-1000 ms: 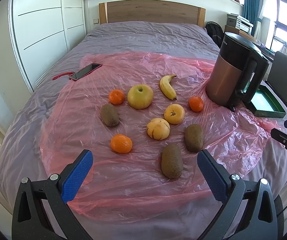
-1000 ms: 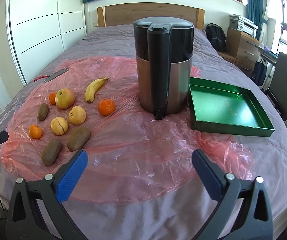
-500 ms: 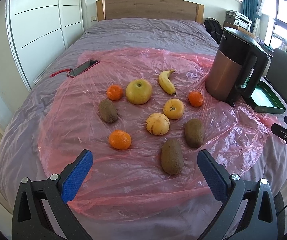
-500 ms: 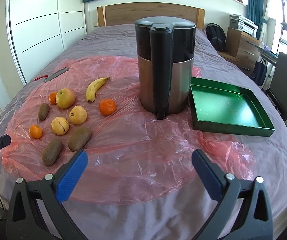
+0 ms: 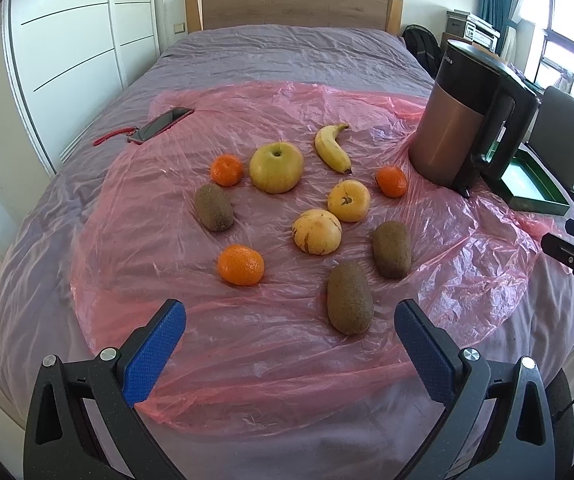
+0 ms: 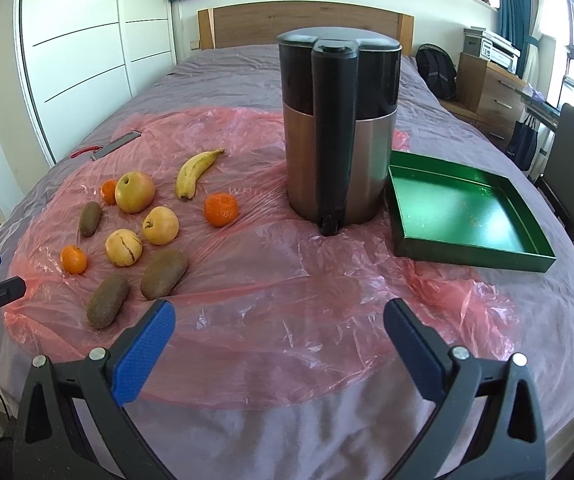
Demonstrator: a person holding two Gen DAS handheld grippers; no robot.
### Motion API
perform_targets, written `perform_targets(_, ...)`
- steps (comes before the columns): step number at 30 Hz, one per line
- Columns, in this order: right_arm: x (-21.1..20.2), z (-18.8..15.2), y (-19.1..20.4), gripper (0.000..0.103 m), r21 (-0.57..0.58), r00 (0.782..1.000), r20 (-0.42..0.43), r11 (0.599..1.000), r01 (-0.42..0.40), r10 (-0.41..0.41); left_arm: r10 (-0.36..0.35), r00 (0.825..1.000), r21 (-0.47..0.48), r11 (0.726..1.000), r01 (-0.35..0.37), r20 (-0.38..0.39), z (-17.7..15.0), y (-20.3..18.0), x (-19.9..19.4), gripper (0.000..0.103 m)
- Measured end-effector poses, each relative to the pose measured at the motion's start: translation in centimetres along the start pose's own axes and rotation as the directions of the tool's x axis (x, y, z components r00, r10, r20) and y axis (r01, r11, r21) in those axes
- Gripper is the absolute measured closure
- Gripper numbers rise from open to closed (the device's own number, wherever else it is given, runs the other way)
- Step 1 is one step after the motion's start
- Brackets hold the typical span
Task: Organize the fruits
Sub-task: 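Grasp a kiwi with the left gripper while the right gripper grasps another kiwi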
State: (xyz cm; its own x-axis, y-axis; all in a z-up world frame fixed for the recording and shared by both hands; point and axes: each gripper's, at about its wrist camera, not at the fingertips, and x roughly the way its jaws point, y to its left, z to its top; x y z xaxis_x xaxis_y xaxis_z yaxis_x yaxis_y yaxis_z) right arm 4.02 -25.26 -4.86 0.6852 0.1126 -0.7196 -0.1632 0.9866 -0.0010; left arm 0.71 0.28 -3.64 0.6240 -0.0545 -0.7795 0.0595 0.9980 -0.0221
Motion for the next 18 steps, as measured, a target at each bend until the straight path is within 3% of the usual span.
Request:
perform_targets(11,2.5,-0.4,2.7,0.0,0.013,0.995,-0.044,0.996,-0.094,0.094,-0.01,0.998,-0.027,1.0,0.009,-0.064,-2.0,1.9,1.5,0.001)
perform_targets(18,5.4,0.4,7.0,0.0,-0.023,0.973,-0.105,0.977,-0.211,0.207,-0.09,0.993,-0.009,0.996,0.089,-0.079,-2.2,0.0,2.9,0.003)
